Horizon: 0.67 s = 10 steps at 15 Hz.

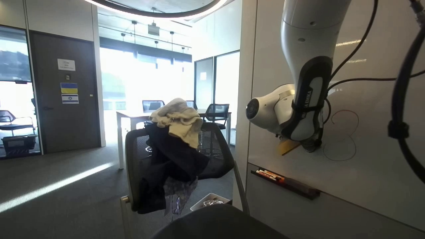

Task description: Put the white cloth on the chair back rest then pick up the whiteboard eraser and erase then drawings on the board

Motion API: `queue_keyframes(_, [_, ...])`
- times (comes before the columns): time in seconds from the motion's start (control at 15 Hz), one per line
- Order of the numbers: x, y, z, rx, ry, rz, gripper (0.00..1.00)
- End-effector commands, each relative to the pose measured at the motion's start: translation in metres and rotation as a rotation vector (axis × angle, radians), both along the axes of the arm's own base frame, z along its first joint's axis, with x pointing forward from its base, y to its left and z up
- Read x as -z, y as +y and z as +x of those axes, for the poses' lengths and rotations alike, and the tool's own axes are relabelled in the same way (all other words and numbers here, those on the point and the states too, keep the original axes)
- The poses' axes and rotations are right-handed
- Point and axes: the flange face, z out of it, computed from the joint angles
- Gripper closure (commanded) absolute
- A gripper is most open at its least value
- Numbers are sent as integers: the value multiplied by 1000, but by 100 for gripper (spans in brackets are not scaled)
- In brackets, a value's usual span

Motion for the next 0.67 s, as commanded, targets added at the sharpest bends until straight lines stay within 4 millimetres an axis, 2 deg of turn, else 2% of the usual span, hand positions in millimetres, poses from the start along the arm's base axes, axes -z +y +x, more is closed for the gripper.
queue_keyframes(0.0, [9, -6, 33, 36, -89, -140, 69])
queue_keyframes(0.2, [-10, -9, 35, 139, -172, -185, 69])
queue_keyframes(0.4, [-33, -16, 26, 248, -192, -208, 69])
queue_keyframes(0.6, [-56, -14, 19, 299, -228, -219, 69])
